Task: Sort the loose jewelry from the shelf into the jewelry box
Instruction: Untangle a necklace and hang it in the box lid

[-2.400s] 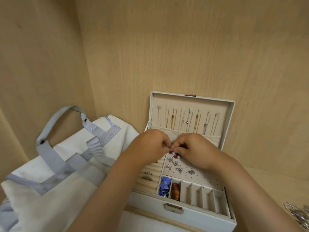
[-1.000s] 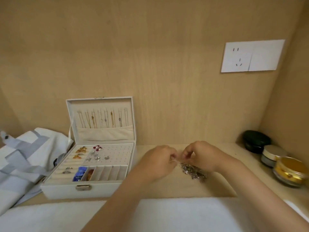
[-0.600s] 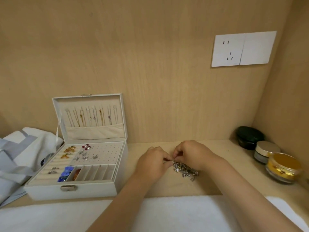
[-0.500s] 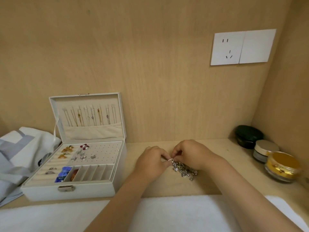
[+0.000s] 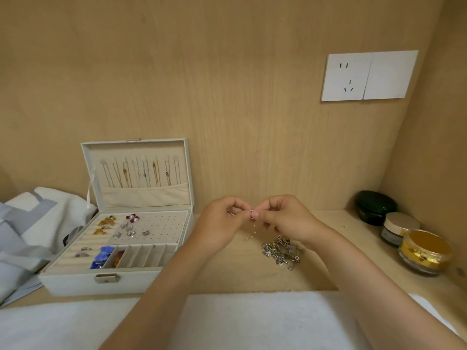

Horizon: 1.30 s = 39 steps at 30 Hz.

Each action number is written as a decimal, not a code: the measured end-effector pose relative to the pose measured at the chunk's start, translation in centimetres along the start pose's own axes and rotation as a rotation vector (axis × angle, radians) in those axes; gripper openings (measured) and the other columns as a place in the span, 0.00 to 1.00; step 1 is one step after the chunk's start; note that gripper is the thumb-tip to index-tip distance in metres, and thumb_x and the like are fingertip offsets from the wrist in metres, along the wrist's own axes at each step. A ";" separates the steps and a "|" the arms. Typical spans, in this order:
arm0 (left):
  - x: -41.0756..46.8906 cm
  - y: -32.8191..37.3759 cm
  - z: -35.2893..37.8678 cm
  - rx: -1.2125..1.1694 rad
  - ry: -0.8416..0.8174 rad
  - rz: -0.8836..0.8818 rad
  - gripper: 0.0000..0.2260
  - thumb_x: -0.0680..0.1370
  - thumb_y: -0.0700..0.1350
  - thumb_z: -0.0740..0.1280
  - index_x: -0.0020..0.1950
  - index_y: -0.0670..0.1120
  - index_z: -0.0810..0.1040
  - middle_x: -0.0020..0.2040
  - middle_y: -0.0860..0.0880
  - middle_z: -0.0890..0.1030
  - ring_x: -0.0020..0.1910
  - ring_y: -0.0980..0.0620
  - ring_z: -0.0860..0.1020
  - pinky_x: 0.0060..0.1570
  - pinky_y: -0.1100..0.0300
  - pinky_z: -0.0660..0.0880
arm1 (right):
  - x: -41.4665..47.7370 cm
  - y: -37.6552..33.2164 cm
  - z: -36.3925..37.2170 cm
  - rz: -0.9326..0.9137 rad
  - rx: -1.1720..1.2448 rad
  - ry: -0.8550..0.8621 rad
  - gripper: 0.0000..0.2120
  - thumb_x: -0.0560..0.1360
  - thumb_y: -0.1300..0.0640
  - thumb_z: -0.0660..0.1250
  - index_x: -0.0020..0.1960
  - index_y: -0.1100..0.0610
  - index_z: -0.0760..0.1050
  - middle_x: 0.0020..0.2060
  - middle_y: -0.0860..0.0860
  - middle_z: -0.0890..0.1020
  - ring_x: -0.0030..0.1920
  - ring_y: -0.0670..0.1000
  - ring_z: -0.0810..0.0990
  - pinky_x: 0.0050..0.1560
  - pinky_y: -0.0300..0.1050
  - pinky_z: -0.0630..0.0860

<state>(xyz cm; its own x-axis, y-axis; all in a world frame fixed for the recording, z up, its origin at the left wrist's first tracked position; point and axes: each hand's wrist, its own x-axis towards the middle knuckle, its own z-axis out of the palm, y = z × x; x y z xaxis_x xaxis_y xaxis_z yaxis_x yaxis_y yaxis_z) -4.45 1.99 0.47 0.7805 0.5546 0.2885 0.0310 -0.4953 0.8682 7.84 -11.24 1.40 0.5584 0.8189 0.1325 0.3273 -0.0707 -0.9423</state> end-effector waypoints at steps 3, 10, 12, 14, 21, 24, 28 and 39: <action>-1.3 0.9 -2.6 0.100 -0.054 0.028 0.03 0.77 0.48 0.71 0.49 0.55 0.83 0.40 0.60 0.83 0.36 0.63 0.76 0.43 0.67 0.73 | -0.2 -1.2 1.6 -0.015 0.075 -0.006 0.04 0.78 0.60 0.69 0.46 0.59 0.81 0.39 0.50 0.86 0.35 0.47 0.78 0.32 0.35 0.72; -5.6 -0.4 -10.3 0.568 0.098 0.009 0.11 0.79 0.53 0.67 0.61 0.55 0.78 0.58 0.58 0.77 0.60 0.58 0.72 0.62 0.57 0.70 | -0.1 -3.6 7.8 -0.170 0.085 -0.144 0.09 0.81 0.62 0.65 0.43 0.55 0.76 0.41 0.49 0.86 0.39 0.49 0.77 0.42 0.42 0.74; -6.9 -1.6 -12.5 0.680 0.167 -0.032 0.12 0.79 0.53 0.66 0.63 0.55 0.77 0.62 0.55 0.76 0.64 0.54 0.69 0.65 0.55 0.67 | -0.3 -3.5 9.7 -0.217 0.009 -0.199 0.09 0.81 0.62 0.65 0.43 0.53 0.76 0.36 0.41 0.83 0.39 0.44 0.77 0.46 0.40 0.73; -8.0 -2.7 -14.6 0.786 0.236 -0.074 0.16 0.79 0.54 0.65 0.66 0.53 0.76 0.67 0.52 0.74 0.66 0.50 0.68 0.66 0.54 0.65 | -0.6 -3.3 11.4 -0.260 -0.072 -0.246 0.09 0.81 0.60 0.65 0.43 0.50 0.76 0.36 0.39 0.81 0.38 0.42 0.75 0.46 0.40 0.72; -11.2 -5.3 -18.9 0.890 0.304 -0.397 0.27 0.80 0.62 0.57 0.77 0.53 0.63 0.79 0.48 0.60 0.76 0.44 0.58 0.73 0.48 0.57 | -0.8 -3.1 14.0 -0.268 -0.124 -0.272 0.06 0.81 0.60 0.64 0.45 0.53 0.75 0.43 0.54 0.83 0.33 0.51 0.78 0.41 0.47 0.76; -11.6 -5.7 -18.8 0.835 0.297 -0.433 0.28 0.80 0.62 0.56 0.77 0.51 0.62 0.79 0.48 0.59 0.76 0.43 0.60 0.72 0.47 0.59 | -0.9 -3.2 14.3 -0.302 -0.264 -0.286 0.04 0.81 0.58 0.65 0.47 0.54 0.75 0.40 0.49 0.82 0.34 0.46 0.78 0.43 0.45 0.76; -11.6 -5.8 -18.7 0.819 0.297 -0.444 0.29 0.79 0.63 0.57 0.78 0.52 0.62 0.78 0.47 0.61 0.74 0.42 0.61 0.72 0.47 0.60 | -0.9 -3.2 14.4 -0.319 -0.343 -0.284 0.04 0.81 0.56 0.64 0.47 0.52 0.74 0.43 0.52 0.82 0.37 0.46 0.78 0.47 0.47 0.77; -11.5 -4.1 -16.0 0.722 0.295 -0.390 0.26 0.79 0.60 0.62 0.75 0.52 0.66 0.73 0.47 0.67 0.73 0.46 0.61 0.70 0.50 0.63 | -2.7 -3.5 10.1 -0.211 -0.354 -0.282 0.07 0.82 0.59 0.63 0.44 0.54 0.74 0.36 0.46 0.83 0.32 0.49 0.79 0.37 0.40 0.76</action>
<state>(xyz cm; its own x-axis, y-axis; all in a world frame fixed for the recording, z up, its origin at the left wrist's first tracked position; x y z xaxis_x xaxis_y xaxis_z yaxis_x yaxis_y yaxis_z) -23.57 8.33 -0.01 0.4414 0.8739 0.2038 0.7286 -0.4816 0.4870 -2.52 -7.44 1.22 0.2402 0.9548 0.1751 0.6771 -0.0355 -0.7351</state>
